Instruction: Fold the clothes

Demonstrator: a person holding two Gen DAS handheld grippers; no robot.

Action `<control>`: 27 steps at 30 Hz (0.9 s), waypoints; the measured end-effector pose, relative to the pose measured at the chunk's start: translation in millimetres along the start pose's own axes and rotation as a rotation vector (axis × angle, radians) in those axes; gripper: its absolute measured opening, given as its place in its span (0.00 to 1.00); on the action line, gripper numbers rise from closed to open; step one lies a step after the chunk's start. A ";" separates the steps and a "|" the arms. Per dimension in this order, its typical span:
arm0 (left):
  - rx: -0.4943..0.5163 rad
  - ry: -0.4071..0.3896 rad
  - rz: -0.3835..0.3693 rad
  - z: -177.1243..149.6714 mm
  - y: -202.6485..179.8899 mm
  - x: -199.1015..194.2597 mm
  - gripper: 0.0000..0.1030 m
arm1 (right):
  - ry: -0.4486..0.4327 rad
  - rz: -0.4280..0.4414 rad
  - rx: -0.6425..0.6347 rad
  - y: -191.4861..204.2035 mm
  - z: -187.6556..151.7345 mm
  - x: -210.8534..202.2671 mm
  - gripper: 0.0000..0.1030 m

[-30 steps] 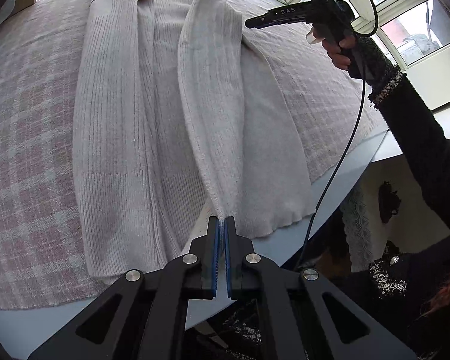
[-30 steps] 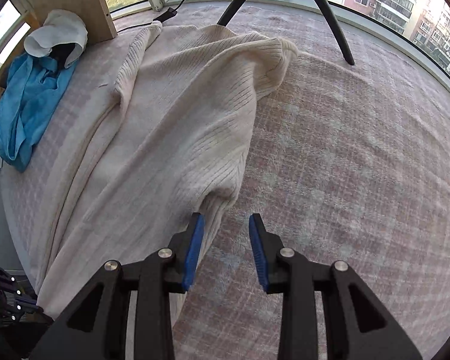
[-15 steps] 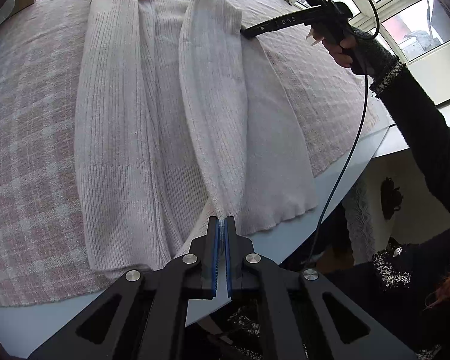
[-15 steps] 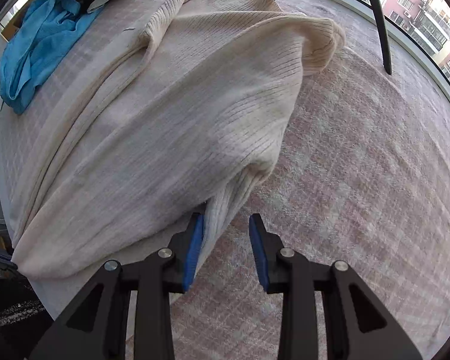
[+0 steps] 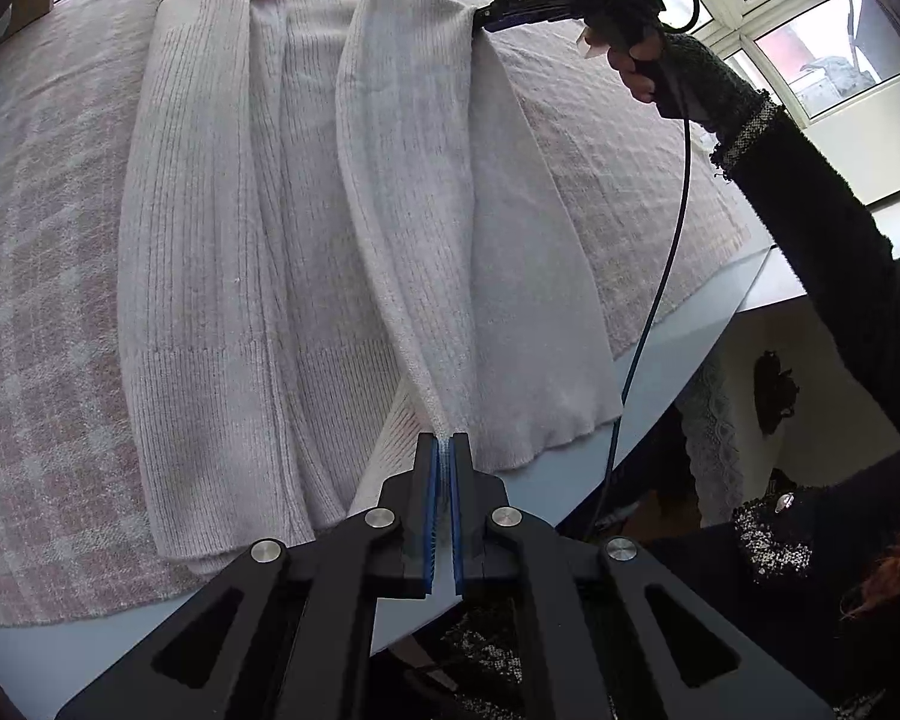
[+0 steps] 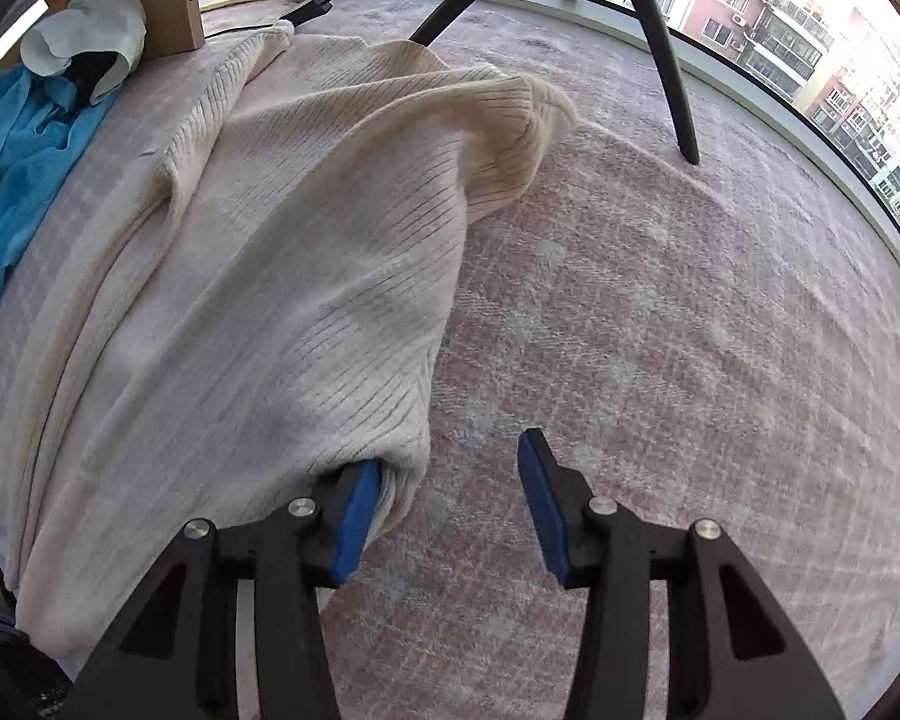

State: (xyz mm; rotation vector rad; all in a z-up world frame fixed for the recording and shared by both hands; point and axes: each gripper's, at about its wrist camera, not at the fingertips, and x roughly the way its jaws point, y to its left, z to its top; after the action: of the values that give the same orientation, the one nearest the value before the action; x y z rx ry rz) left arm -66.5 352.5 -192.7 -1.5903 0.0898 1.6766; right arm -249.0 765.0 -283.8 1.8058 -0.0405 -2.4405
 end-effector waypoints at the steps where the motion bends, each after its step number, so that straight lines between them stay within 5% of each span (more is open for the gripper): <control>1: -0.002 -0.003 -0.003 0.6 0.4 -0.6 0.03 | -0.005 0.044 0.046 -13.6 -1.0 -4.0 0.42; 6: 0.003 0.007 -0.010 4.6 0.1 4.5 0.03 | 0.029 0.050 0.101 -28.3 -11.5 0.2 0.43; 10: 0.016 0.021 -0.027 5.7 -0.6 7.1 0.03 | -0.069 -0.021 0.109 -15.8 -30.3 -41.0 0.45; 13: 0.027 0.030 -0.030 7.4 1.0 8.0 0.03 | -0.129 0.122 0.168 -4.2 -50.3 -66.1 0.45; 16: 0.044 0.032 -0.027 8.6 3.7 6.1 0.03 | -0.088 0.274 0.212 37.4 -58.6 -43.9 0.45; 23: 0.093 -0.006 0.194 16.3 25.0 -16.2 0.06 | 0.004 0.220 0.208 82.3 -64.8 6.5 0.45; 27: 0.158 -0.051 0.195 11.9 9.6 -35.7 0.13 | 0.028 0.183 0.204 89.9 -55.2 16.3 0.45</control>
State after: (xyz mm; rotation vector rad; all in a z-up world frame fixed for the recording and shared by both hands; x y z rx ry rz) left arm -85.8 335.1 -163.9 -1.4575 0.3536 1.8094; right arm -194.8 676.2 -307.9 1.8213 -0.4478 -2.3554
